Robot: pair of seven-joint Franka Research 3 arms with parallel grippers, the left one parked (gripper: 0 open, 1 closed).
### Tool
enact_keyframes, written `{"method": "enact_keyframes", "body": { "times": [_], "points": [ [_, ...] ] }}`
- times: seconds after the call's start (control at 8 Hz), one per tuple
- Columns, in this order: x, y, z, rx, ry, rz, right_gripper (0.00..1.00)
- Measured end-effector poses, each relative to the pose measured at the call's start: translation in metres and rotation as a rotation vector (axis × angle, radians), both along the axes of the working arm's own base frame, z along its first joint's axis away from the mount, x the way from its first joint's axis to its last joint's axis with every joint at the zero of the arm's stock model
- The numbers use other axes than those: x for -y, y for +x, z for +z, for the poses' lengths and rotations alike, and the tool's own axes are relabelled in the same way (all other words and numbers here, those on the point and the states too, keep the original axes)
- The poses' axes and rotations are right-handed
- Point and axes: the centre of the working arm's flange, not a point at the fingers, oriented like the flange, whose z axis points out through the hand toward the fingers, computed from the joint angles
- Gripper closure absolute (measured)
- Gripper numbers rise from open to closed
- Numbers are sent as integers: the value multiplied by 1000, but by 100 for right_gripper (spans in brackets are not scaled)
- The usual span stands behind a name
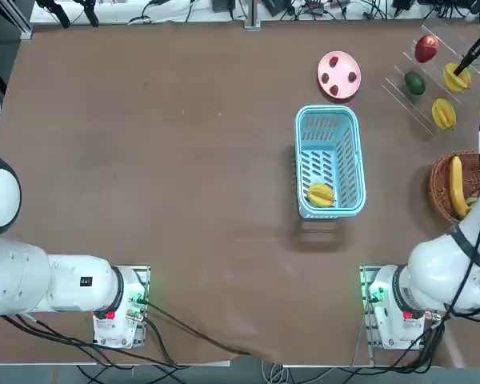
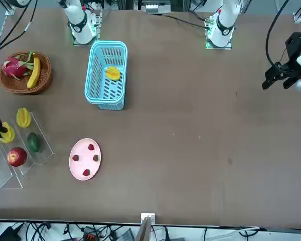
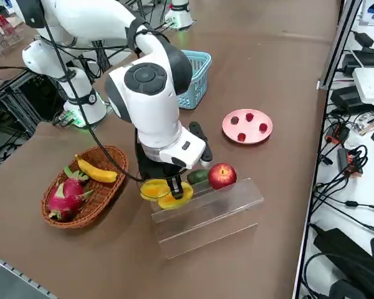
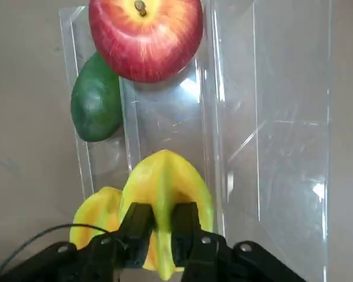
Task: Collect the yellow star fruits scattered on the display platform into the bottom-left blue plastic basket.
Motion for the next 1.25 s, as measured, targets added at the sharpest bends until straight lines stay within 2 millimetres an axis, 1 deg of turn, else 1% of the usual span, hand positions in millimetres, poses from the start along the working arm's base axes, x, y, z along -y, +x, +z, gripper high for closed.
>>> {"method": "enact_keyframes", "body": {
  "times": [0.38,0.5,0.62,0.88,1.0,1.12,1.25],
  "points": [
    [0,1,1,2,-1,1,78],
    [-1,2,5,5,-2,3,78],
    [-3,2,15,2,4,0,78],
    [-12,0,48,4,20,-22,78],
    [-22,0,70,14,26,-48,78],
    [-41,0,93,9,40,-83,78],
    [-67,-1,115,-10,57,-127,78]
  ]
}}
